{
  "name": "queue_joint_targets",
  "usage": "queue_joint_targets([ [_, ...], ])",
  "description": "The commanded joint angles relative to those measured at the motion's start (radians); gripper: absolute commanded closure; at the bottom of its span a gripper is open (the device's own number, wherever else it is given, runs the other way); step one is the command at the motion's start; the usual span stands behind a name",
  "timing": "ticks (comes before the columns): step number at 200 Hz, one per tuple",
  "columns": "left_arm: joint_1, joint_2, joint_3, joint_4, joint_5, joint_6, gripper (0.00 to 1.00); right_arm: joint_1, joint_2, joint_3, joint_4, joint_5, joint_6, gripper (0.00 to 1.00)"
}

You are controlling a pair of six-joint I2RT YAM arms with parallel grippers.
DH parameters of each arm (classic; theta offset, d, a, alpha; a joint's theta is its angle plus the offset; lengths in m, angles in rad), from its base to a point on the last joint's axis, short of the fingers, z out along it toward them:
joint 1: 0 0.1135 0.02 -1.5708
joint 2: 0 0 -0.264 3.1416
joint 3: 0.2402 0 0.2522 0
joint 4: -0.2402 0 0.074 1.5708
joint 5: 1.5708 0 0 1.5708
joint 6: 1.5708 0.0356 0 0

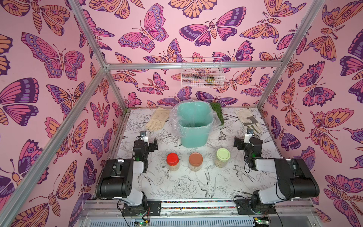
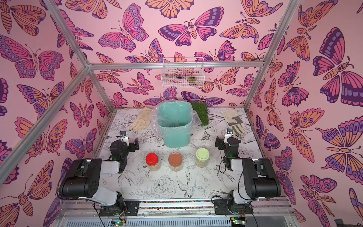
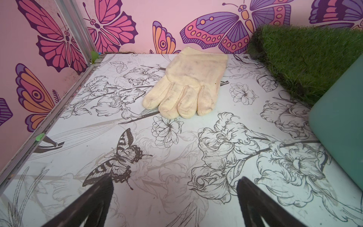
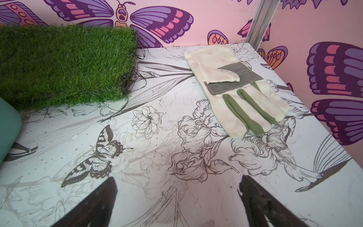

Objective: Empty moldy peanuts from jars
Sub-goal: Pick up the jar from the center of the board.

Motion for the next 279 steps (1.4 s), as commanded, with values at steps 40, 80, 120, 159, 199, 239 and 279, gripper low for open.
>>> queue_joint_targets([
  [40,0.013,-0.254,0.013,-0.212,0.042,-0.008,0.0,-0.005,-0.143,0.127,-0.326,0.016,0.027,0.01],
  [80,0.044,-0.46,0.173,-0.569,0.101,0.02,0.0,-0.004,-0.315,0.189,-0.527,0.026,0.061,0.01],
  [120,0.058,-0.543,0.33,-0.861,0.157,0.024,0.0,-0.004,-0.497,0.294,-0.8,-0.025,0.085,0.01],
  [159,0.077,-0.489,0.488,-1.105,0.206,-0.014,0.0,0.002,-0.632,0.418,-1.019,-0.21,0.08,0.0],
  [199,0.106,-0.428,0.567,-1.159,0.271,-0.076,0.0,0.13,-0.649,0.598,-1.256,-0.347,-0.008,0.0],
  [239,0.123,-0.383,0.596,-1.184,0.282,-0.123,0.0,0.407,-0.579,0.777,-1.447,-0.348,-0.083,0.0],
  [279,0.139,-0.357,0.585,-1.19,0.274,-0.157,0.0,0.729,-0.429,0.939,-1.574,-0.255,-0.137,0.0],
])
